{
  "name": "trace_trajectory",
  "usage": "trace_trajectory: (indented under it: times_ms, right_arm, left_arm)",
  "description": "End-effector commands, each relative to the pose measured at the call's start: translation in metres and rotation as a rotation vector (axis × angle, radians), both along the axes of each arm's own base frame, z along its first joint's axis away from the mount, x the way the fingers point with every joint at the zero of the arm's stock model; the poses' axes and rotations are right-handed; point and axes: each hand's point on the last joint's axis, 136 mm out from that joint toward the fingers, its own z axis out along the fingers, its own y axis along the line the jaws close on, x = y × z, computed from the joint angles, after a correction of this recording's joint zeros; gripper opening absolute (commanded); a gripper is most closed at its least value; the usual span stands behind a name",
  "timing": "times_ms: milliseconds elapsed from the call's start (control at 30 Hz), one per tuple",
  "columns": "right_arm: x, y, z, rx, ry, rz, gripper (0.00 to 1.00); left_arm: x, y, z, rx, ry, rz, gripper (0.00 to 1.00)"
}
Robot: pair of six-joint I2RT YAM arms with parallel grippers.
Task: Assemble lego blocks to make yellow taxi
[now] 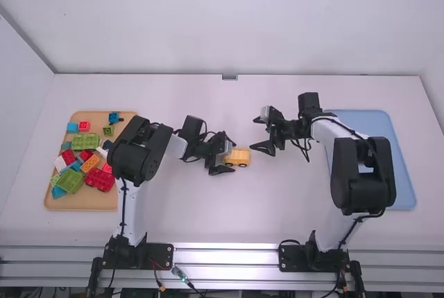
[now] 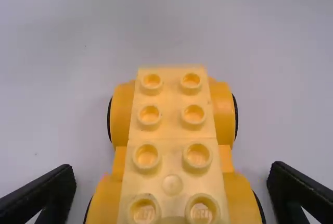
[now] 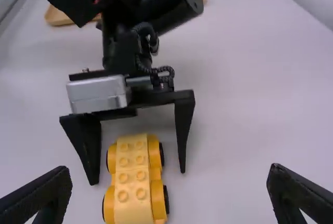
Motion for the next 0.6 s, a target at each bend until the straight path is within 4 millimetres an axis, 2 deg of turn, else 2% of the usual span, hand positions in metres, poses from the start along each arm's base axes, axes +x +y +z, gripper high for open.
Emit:
trace_trajectory:
  times_ms: [0,167,233,267,333,367,400,433,500,533,567]
  right_arm:
    - [0.001,-0.001,-0.005,-0.028,0.038,-0.027,0.99]
    - [0.003,0.003,-0.003,-0.024,0.008,-0.016,0.99]
    - [0.005,0.004,-0.002,-0.022,-0.005,-0.014,0.99]
    - [0.005,0.004,-0.002,-0.022,-0.007,-0.014,0.99]
    - [0.006,0.005,-0.001,-0.021,-0.020,-0.011,0.99]
    - [0.007,0.009,0.000,-0.019,-0.034,-0.003,0.99]
    - [0.007,0.009,0.000,-0.019,-0.038,-0.002,0.99]
    - [0.009,0.011,0.000,-0.021,-0.040,-0.008,0.99]
    - [0.017,0.011,0.003,-0.017,-0.033,-0.040,0.99]
    - [0.019,0.011,0.003,-0.017,-0.031,-0.048,0.99]
    - [0.023,0.010,0.004,-0.016,-0.026,-0.069,0.99]
  left_arm:
    - [0.007,0.015,-0.008,0.080,0.015,0.070,0.99]
    - [0.019,0.052,0.021,0.168,0.044,0.189,0.99]
    - [0.023,0.078,0.037,0.231,0.059,0.268,0.99]
    - [0.023,0.082,0.039,0.243,0.060,0.282,0.99]
    - [0.024,0.112,0.054,0.314,0.081,0.377,0.99]
    - [0.027,0.137,0.068,0.354,0.113,0.488,0.99]
    - [0.027,0.139,0.069,0.356,0.117,0.502,0.99]
    - [0.031,0.155,0.083,0.342,0.161,0.605,0.99]
    - [0.038,0.192,0.112,0.267,0.285,0.872,0.99]
    - [0.039,0.199,0.117,0.251,0.308,0.922,0.99]
    - [0.041,0.221,0.132,0.190,0.371,1.071,0.99]
